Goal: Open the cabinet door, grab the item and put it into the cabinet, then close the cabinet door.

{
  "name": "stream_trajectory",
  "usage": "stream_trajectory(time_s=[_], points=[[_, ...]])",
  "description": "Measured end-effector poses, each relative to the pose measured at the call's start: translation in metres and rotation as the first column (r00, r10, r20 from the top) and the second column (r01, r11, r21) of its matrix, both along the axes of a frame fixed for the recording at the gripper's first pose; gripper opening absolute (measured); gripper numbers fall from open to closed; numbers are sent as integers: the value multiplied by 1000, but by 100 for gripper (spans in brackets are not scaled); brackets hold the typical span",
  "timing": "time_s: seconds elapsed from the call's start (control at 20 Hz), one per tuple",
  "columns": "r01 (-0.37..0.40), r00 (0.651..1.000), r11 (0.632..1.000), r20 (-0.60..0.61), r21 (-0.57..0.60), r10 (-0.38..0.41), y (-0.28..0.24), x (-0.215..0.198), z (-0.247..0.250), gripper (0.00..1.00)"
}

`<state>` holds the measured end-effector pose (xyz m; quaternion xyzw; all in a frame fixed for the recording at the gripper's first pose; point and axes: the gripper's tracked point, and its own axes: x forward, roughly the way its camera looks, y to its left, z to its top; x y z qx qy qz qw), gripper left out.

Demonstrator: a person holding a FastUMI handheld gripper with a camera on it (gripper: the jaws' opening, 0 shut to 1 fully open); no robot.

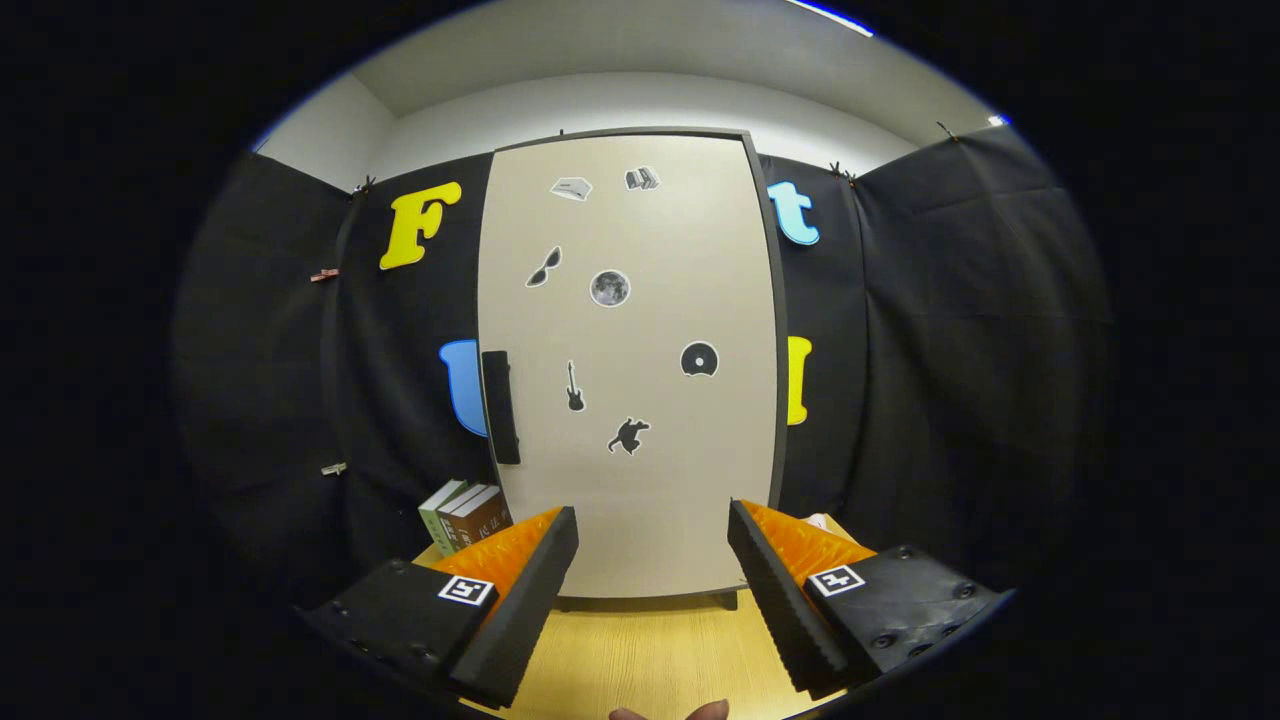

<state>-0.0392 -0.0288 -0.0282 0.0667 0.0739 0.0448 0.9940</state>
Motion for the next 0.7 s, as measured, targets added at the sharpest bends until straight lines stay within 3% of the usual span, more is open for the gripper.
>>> stream_trajectory(time_s=[0.7], points=[[1,1000,1000,7,-18,-1,3,9,-10,98]])
